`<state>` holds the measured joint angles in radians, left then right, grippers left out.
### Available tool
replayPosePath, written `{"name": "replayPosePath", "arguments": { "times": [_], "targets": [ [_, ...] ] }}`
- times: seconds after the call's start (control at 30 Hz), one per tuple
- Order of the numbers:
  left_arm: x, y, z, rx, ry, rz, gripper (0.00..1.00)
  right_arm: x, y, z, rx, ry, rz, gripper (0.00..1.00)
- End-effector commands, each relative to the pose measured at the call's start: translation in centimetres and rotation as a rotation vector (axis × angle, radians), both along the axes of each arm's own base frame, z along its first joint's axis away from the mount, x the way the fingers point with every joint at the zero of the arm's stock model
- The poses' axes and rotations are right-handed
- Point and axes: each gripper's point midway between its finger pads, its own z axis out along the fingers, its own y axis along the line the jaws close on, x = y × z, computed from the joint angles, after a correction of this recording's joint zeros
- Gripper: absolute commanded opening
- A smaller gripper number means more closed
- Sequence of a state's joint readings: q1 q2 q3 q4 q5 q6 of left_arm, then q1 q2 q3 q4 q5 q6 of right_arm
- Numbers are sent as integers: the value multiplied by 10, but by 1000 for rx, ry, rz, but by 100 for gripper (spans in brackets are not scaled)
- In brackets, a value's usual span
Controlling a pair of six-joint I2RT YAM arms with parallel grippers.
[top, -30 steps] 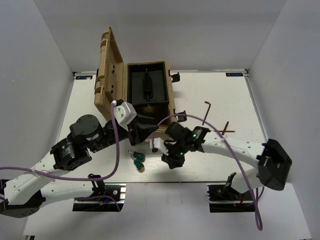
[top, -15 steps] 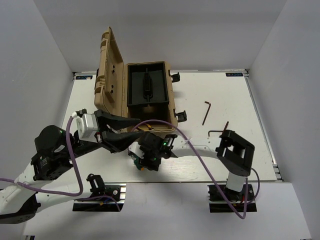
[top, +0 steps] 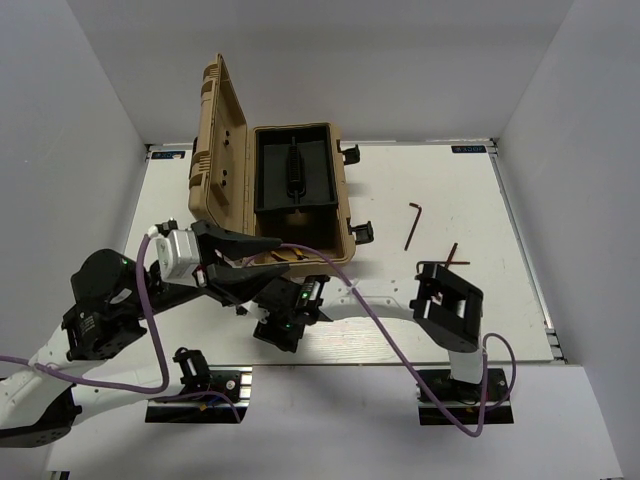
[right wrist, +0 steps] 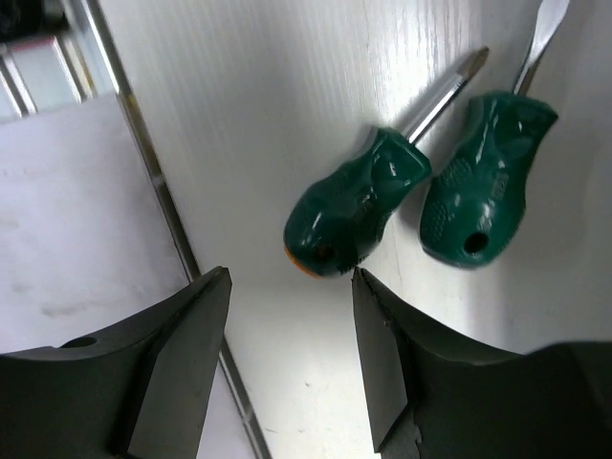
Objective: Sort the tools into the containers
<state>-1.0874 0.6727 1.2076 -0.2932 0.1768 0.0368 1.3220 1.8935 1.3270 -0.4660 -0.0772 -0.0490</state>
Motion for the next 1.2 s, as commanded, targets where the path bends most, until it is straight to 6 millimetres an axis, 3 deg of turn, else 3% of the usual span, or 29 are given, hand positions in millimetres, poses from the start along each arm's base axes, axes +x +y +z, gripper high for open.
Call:
{"name": "replayPosePath", "arguments": {
  "times": [0.0,0.43,0.47,0.5,0.53,0.7,0.87,1.17],
  "targets": [
    [-8,13,15,-34,-31,-6,52,-1,11,4,-30,7,-66,60],
    [-6,13,7,-18,-23,3,52,17,16,-7,-75,-77,-166,63],
    [-6,13,7,-18,-23,3,52,13,17,-8,-76,-67,-157,65],
    [-6,13,7,-18,-23,3,52,14,18,-8,-81,-66,-164,84],
    [-6,13,7,-18,-23,3,52,11,19,-7,-77,-59,-157,86],
    [-6,14,5,-18,-23,3,52,11,26,-5,-71,-45,-167,86],
    [-6,14,5,-18,-23,3,52,10,35,-4,-64,-38,-174,75],
    [-8,17,5,-18,-23,3,52,19,40,-19,-94,-63,-201,71]
  ]
}}
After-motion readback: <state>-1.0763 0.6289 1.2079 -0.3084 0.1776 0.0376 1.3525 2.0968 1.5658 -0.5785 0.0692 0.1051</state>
